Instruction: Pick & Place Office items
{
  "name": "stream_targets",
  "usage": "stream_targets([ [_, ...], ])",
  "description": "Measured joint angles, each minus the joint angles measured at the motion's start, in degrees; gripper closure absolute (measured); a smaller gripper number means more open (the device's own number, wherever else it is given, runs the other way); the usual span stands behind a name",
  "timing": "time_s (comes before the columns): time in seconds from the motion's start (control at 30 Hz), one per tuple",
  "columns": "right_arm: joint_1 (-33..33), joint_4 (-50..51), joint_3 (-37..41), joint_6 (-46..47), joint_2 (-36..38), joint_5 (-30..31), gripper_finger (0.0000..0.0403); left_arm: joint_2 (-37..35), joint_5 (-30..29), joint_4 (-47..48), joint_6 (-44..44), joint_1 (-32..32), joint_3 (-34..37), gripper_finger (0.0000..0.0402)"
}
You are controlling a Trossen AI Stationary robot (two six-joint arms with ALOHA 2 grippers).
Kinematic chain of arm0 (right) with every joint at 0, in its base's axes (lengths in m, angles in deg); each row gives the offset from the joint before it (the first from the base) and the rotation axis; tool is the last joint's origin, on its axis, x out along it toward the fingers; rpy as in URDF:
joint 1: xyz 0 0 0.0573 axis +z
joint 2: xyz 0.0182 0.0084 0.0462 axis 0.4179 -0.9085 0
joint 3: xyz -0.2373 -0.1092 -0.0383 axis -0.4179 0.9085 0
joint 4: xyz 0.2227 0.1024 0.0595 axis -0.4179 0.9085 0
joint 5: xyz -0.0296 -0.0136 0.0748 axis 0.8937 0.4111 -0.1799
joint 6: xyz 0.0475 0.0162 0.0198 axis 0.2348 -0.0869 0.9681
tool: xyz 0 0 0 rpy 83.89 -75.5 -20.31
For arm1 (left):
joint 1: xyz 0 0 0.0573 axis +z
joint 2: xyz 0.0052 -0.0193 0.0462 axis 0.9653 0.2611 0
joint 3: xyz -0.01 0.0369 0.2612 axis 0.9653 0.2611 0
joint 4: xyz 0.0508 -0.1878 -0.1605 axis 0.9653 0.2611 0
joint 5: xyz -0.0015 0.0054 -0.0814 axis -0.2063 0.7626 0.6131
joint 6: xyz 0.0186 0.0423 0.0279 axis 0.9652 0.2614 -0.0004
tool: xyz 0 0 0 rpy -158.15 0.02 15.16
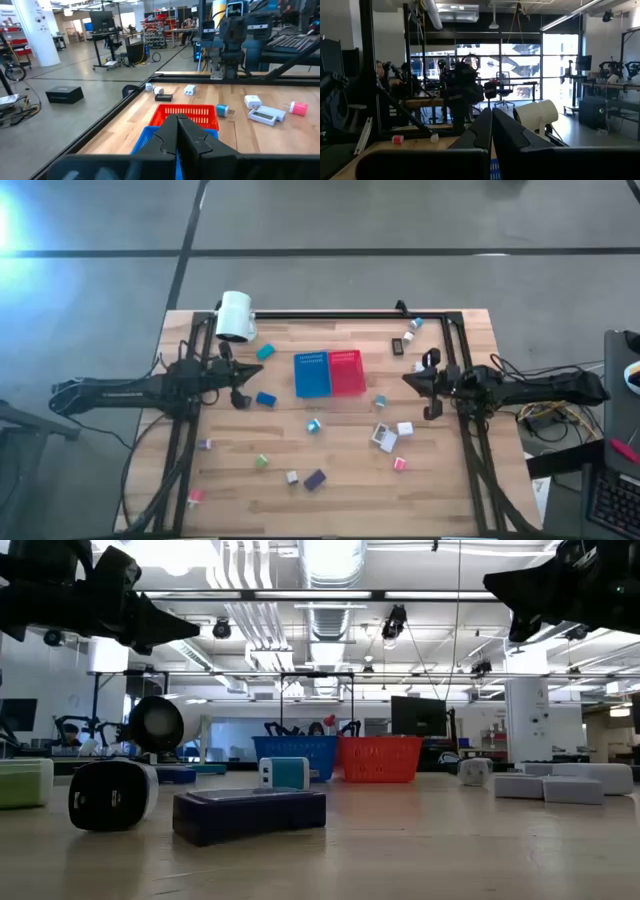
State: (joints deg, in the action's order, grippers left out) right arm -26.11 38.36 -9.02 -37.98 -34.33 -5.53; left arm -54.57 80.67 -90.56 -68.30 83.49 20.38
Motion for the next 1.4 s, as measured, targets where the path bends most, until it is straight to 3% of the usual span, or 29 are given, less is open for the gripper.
stream_targets([
  [1.4, 0.0, 0.4, 0.0, -4.5, 0.0, 2.6, 0.0394, 2.5, 0.3, -5.5, 1.3, 0.0, 0.8, 0.0396],
])
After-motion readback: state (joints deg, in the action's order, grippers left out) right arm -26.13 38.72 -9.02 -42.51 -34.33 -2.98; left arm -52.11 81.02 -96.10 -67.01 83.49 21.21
